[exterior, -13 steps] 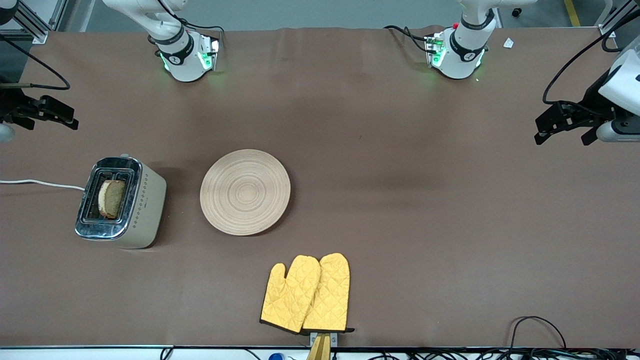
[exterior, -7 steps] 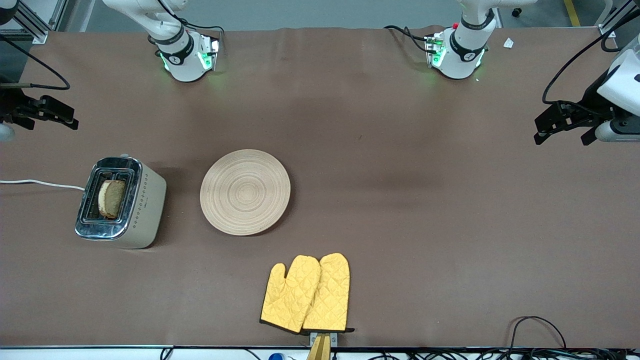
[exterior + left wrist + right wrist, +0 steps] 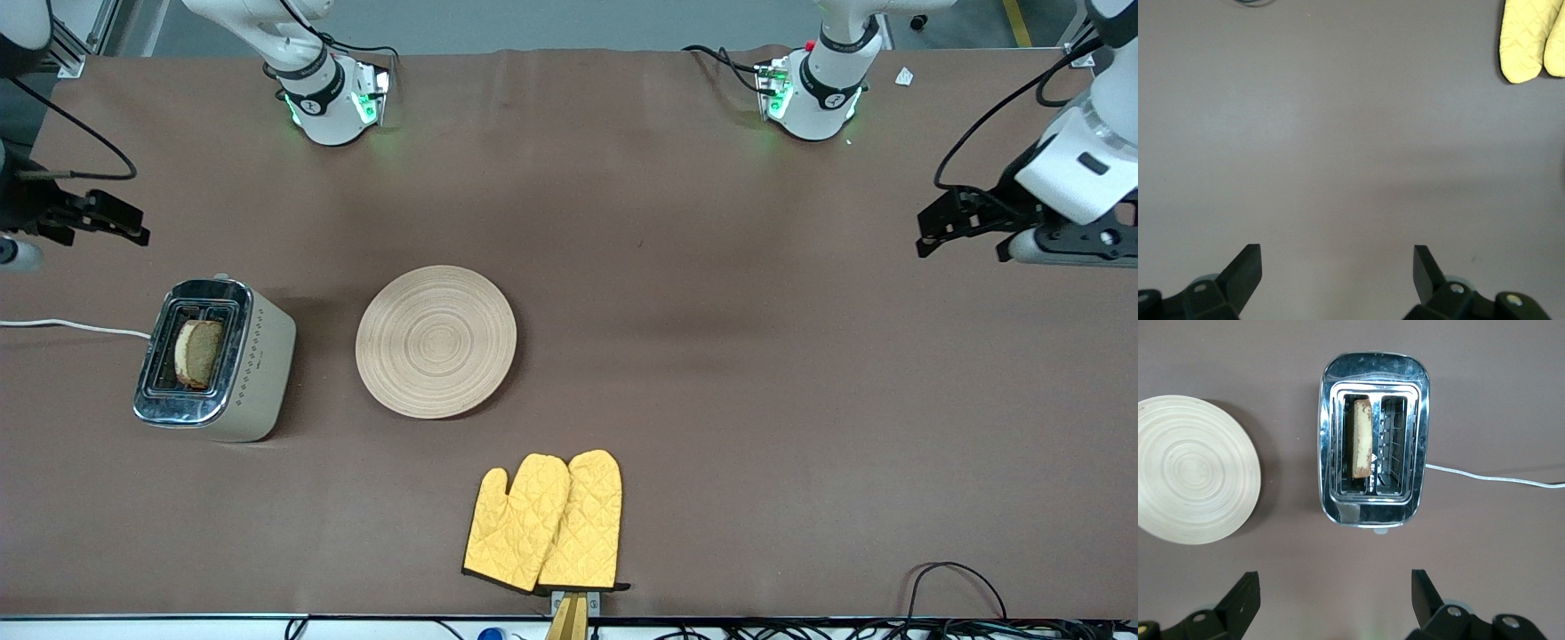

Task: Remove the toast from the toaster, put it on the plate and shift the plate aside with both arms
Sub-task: 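Move the right gripper over the silver toaster slot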

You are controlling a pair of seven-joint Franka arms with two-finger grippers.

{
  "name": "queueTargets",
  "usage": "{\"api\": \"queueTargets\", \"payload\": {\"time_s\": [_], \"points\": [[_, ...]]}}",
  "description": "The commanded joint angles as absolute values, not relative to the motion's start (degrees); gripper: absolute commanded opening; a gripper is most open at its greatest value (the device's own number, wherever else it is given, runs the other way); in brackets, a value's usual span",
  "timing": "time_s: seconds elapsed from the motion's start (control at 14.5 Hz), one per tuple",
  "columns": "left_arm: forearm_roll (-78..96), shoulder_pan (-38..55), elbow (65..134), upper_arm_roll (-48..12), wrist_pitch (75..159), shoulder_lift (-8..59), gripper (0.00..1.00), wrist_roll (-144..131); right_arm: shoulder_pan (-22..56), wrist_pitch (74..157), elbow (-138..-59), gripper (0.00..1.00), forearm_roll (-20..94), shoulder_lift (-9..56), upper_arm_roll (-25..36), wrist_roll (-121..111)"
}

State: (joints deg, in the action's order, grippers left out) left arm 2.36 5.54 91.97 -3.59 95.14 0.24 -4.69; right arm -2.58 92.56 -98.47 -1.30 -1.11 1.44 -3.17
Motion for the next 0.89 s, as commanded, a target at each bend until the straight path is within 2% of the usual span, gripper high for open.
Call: {"api": "queueTargets", "payload": {"time_s": [0.0,0.55,0.83], "points": [[3.1,5.5,91.0,-3.7,93.9,0.6,1.0,-5.4,-3.6,99.1,-104.4,1.0,-0.7,-1.2,1.2,-3.6],[2.0,4.7,90.9,-3.5,91.1,0.4,1.0,-5.2,-4.8,116.6,-115.0,1.0,-0.7,3.3,1.2,-3.7],[-2.2,4.2,90.4,-3.0,91.1,0.2,1.0,-3.6,-5.1,119.9,-115.8,1.0,-0.8,6.1,1.2,-3.8]]}}
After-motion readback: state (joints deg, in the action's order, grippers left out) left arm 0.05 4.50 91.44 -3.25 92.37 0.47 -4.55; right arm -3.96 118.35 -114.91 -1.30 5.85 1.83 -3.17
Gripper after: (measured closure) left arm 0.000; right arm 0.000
